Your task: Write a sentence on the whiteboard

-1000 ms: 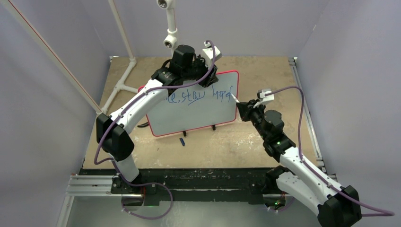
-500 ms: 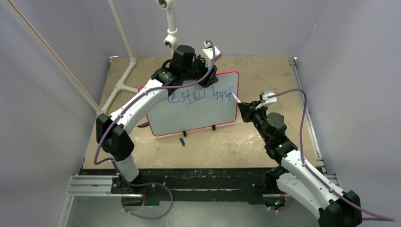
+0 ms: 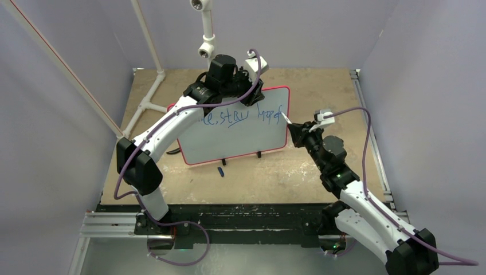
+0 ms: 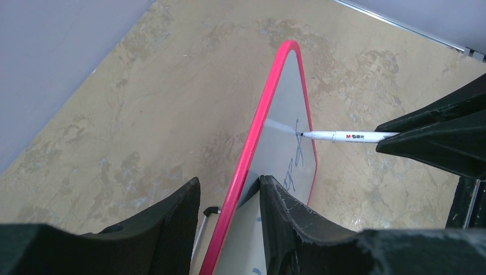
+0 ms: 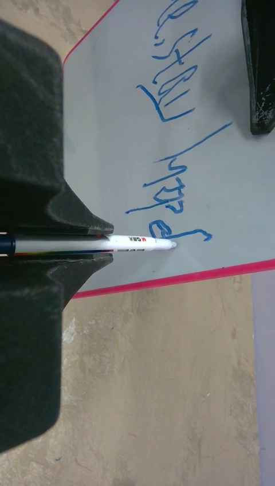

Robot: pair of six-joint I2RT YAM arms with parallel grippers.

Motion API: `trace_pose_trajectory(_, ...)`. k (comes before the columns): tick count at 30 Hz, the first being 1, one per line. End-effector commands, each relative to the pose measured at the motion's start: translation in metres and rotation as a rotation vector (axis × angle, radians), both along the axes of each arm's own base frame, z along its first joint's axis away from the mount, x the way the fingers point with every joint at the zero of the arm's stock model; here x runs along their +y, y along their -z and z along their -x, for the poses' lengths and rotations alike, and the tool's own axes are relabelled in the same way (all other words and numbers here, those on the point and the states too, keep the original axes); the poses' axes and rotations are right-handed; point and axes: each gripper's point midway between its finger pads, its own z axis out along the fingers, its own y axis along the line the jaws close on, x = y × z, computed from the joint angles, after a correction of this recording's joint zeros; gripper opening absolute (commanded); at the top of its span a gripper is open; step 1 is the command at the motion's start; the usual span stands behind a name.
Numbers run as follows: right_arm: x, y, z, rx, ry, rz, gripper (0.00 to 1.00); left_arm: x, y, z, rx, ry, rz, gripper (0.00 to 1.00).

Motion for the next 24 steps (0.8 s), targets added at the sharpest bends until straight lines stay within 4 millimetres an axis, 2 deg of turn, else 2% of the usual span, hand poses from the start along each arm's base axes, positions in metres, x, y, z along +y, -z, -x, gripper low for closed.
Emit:
trace_pose_trajectory(1, -0.004, -0.008, -0.006, -0.035, 0.027, 0.004, 0.0, 0.003, -0.016, 0.009, -0.013, 0.016, 0.032, 0.41)
trace_pose_trajectory(17, -0.006, 0.022, -0.003, 0.069, 0.042, 0.013, 0.0, 0.004, -0.019, 0.01, -0.016, 0.015, 0.034, 0.41)
trace_pose_trajectory(24, -0.009, 0.018, -0.005, 0.058, 0.064, 0.012, 0.0, 0.004, -0.019, 0.01, -0.016, 0.017, 0.035, 0.41)
